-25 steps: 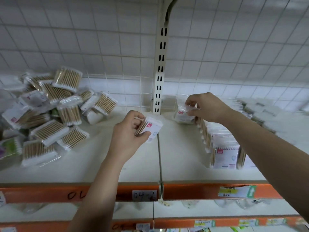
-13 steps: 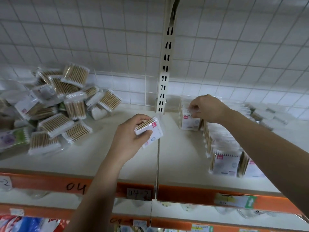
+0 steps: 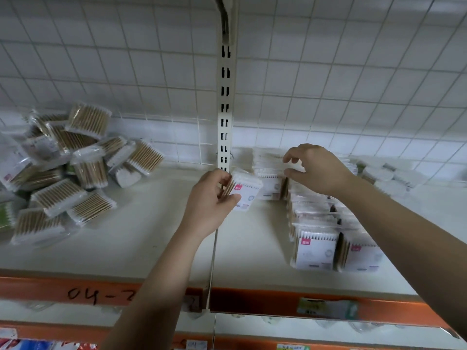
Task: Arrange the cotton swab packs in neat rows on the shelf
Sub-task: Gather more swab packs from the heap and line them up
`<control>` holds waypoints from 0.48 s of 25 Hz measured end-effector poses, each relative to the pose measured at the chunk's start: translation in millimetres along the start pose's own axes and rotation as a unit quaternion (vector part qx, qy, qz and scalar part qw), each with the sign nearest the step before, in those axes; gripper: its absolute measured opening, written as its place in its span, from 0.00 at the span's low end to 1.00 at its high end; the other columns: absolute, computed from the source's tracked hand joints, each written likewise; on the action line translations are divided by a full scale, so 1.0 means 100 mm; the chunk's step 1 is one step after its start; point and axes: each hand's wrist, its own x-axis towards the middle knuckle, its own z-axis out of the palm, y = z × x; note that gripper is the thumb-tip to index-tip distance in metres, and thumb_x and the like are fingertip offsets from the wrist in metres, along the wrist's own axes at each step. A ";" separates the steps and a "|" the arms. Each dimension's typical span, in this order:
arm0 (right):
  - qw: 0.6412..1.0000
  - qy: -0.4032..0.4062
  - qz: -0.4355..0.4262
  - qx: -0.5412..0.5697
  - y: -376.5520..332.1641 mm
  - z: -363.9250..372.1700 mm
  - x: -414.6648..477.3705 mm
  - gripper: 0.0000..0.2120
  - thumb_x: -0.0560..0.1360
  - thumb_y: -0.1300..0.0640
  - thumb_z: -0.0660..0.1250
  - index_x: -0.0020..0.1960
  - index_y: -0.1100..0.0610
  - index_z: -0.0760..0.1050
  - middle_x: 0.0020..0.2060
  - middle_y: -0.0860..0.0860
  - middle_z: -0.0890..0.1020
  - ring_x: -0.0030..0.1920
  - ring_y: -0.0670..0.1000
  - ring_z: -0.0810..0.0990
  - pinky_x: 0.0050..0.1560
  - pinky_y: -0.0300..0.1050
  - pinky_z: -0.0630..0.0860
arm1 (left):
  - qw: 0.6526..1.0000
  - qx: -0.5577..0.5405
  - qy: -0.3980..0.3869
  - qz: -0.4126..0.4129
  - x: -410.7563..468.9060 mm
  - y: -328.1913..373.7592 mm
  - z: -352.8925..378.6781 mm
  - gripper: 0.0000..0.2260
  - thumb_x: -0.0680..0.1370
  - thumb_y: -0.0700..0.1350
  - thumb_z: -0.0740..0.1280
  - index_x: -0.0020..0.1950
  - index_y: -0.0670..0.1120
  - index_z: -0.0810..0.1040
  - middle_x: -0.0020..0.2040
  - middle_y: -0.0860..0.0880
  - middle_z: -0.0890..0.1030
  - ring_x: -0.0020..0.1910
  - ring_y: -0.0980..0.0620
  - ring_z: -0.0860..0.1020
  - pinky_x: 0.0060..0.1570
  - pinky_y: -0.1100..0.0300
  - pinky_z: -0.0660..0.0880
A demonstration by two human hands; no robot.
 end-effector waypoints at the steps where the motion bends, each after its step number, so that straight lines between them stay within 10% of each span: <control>1: 1.000 0.005 -0.001 0.004 0.03 -0.02 -0.04 0.11 0.75 0.53 0.67 0.56 0.54 0.76 0.48 0.51 0.77 0.42 0.47 0.70 0.44 0.40 0.66 | 1.000 -0.012 -0.011 -0.013 0.04 0.02 0.07 0.11 0.70 0.43 0.72 0.50 0.50 0.75 0.47 0.51 0.81 0.43 0.52 0.81 0.46 0.51 0.78; 12: 0.999 0.024 -0.001 0.029 0.19 -0.08 -0.27 0.09 0.76 0.53 0.66 0.54 0.53 0.78 0.47 0.50 0.78 0.43 0.48 0.72 0.46 0.45 0.73 | 0.997 0.016 -0.067 -0.041 0.32 0.03 0.58 0.19 0.64 0.34 0.78 0.50 0.45 0.78 0.39 0.51 0.79 0.40 0.49 0.82 0.44 0.56 0.78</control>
